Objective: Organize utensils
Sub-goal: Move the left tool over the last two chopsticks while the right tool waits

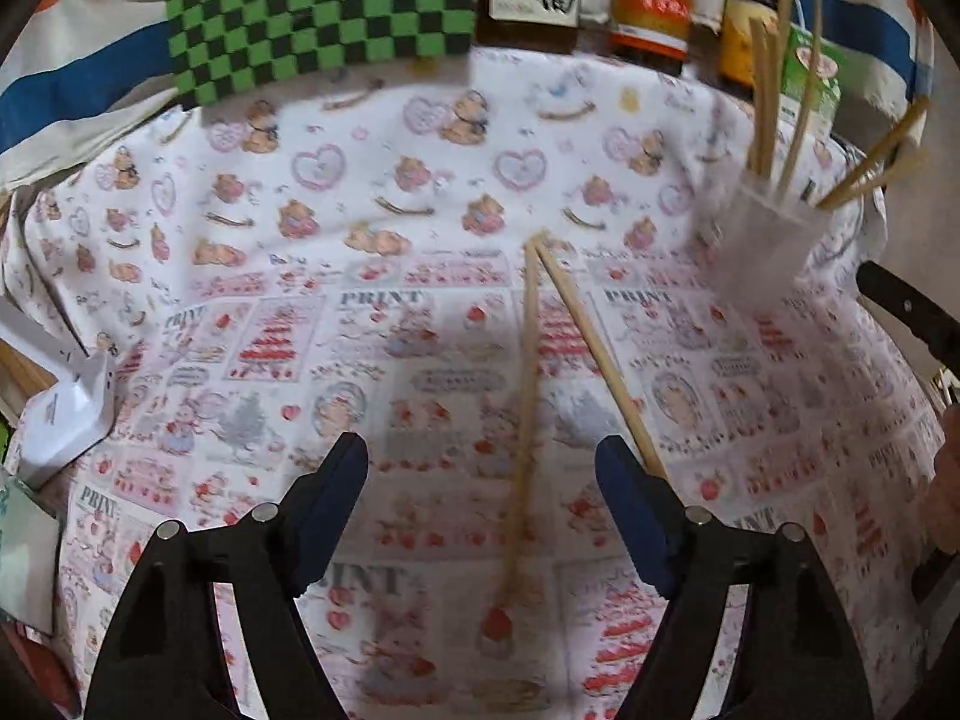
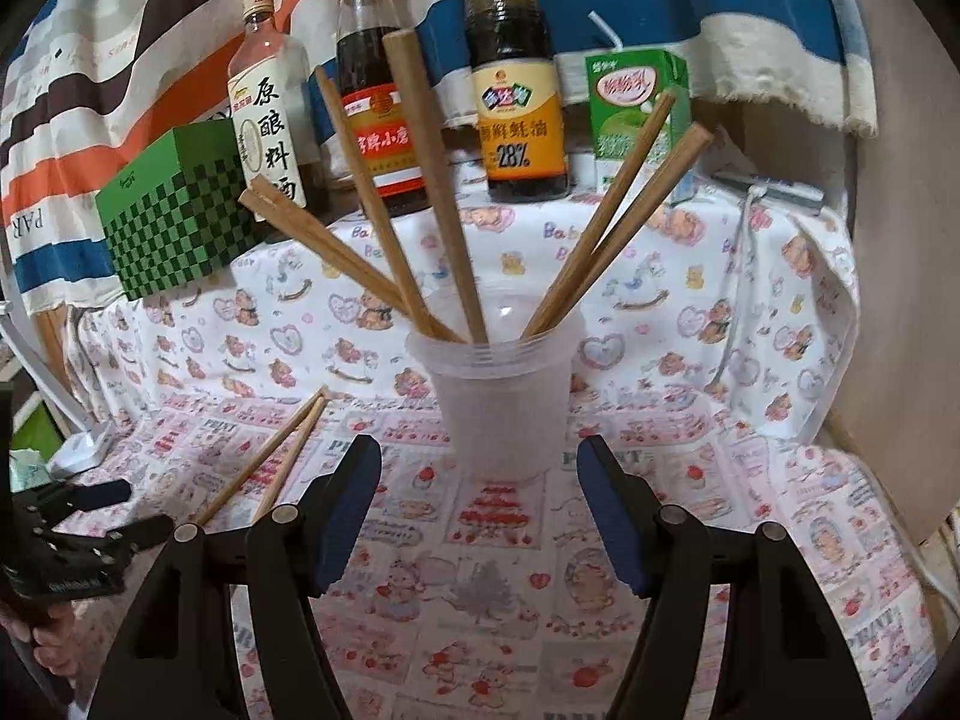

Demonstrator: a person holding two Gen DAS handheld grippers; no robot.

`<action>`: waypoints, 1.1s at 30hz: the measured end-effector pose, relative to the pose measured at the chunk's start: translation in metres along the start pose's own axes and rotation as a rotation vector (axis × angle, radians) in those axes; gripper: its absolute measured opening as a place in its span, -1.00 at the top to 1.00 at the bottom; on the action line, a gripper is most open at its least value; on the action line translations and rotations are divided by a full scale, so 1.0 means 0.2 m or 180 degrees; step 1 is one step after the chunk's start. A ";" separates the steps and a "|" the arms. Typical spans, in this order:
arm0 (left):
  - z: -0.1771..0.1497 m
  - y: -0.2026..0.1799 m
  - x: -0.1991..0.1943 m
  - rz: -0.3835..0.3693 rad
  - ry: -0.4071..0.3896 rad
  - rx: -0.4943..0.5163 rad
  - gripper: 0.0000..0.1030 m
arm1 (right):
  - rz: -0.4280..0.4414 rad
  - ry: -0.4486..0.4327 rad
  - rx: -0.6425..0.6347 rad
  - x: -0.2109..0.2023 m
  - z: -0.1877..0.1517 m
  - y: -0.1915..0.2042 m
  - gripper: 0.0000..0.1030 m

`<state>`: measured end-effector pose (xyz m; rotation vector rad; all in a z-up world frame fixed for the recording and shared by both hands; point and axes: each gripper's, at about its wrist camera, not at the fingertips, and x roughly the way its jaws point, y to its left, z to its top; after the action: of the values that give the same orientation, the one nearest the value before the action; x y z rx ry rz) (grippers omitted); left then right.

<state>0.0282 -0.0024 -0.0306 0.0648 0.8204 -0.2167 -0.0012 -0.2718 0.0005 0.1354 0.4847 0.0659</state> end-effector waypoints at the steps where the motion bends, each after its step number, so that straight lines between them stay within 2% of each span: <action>1: 0.00 -0.01 0.00 -0.0002 0.0013 0.0016 -0.50 | 0.0033 0.0034 0.0014 0.01 0.00 0.00 -0.36; 5: -0.01 -0.01 0.01 0.0028 0.0045 0.0046 -0.49 | -0.0007 0.0051 -0.0043 0.01 -0.01 0.02 -0.36; 7: -0.01 -0.01 0.02 0.0001 0.0068 0.0031 -0.40 | -0.0016 0.0046 -0.0068 0.01 -0.01 0.02 -0.36; 11: -0.01 -0.01 0.04 -0.0048 0.0125 0.0047 0.06 | -0.0128 -0.0045 -0.0145 0.00 -0.01 0.05 -0.36; 16: -0.01 -0.04 0.03 -0.0166 0.0110 0.0091 0.22 | -0.0098 -0.0078 -0.0250 -0.02 -0.01 0.08 -0.36; 20: -0.02 -0.05 0.07 -0.0177 0.0225 0.0099 0.62 | -0.0111 -0.0051 -0.0338 -0.02 -0.02 0.09 -0.36; 25: -0.03 -0.06 0.09 -0.0182 0.0272 0.0133 0.74 | -0.0029 -0.0013 -0.0303 -0.02 -0.01 0.09 -0.36; 28: -0.03 -0.06 0.10 -0.0155 0.0274 0.0135 0.88 | -0.0025 -0.0023 -0.0316 -0.03 -0.01 0.10 -0.22; 33: -0.03 -0.06 0.08 -0.0211 0.0242 0.0130 0.90 | 0.0003 0.0004 -0.0357 -0.03 -0.02 0.11 -0.07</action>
<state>0.0326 -0.0164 -0.0461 0.0847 0.8947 -0.2951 -0.0088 -0.2493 0.0034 0.0257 0.4811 0.0938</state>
